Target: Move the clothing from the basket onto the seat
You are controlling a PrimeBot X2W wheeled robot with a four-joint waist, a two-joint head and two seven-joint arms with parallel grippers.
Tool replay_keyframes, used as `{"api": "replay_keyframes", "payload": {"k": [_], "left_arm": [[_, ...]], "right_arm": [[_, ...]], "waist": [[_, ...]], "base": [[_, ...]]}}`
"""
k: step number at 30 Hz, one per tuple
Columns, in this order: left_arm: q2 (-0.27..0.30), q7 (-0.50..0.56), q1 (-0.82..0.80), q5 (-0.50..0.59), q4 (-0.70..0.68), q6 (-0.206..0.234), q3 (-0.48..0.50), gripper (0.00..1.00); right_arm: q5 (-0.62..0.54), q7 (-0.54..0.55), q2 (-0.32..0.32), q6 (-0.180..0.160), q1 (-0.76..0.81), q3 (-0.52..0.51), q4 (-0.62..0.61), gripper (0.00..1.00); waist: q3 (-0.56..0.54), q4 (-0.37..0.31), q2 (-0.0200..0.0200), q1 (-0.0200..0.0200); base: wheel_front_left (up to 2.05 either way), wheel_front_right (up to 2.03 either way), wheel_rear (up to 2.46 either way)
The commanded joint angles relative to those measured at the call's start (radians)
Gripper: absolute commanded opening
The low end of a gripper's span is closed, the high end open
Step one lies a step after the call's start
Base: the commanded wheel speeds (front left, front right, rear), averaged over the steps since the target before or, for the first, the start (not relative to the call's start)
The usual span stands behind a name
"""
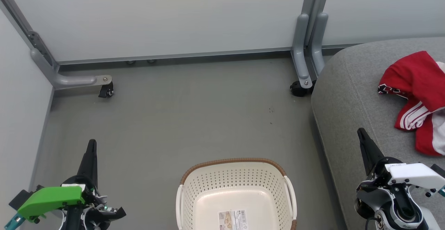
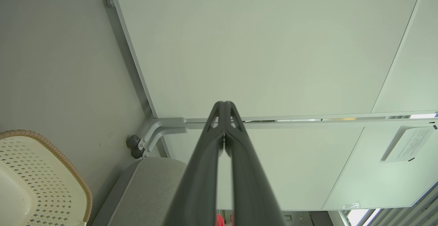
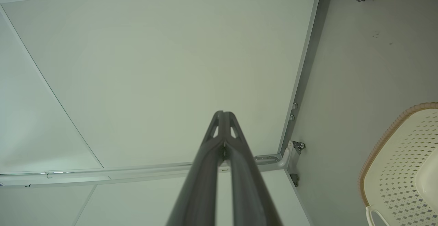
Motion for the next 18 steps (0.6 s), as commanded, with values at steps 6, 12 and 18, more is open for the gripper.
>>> {"api": "replay_keyframes", "payload": {"k": [6,12,18], "left_arm": [[0.0,0.004,-0.011,-0.003,-0.002,-0.005,0.002,0.0],[0.0,0.004,-0.011,-0.003,-0.002,-0.005,0.002,0.0],[0.0,0.004,-0.011,-0.003,-0.002,-0.005,0.002,0.0]], "right_arm": [[-0.005,0.007,0.002,0.001,-0.008,-0.005,0.003,0.0],[-0.007,0.008,0.004,0.001,-0.008,-0.006,0.003,0.0],[-0.009,0.009,0.005,0.001,-0.008,-0.008,0.003,0.0]], "waist": [[0.0,0.0,0.0,0.0],[0.0,0.0,0.0,0.0],[0.0,0.0,0.0,0.0]], "base": [[0.0,0.0,0.0],[0.0,0.0,0.0],[0.0,0.0,0.0]]}}
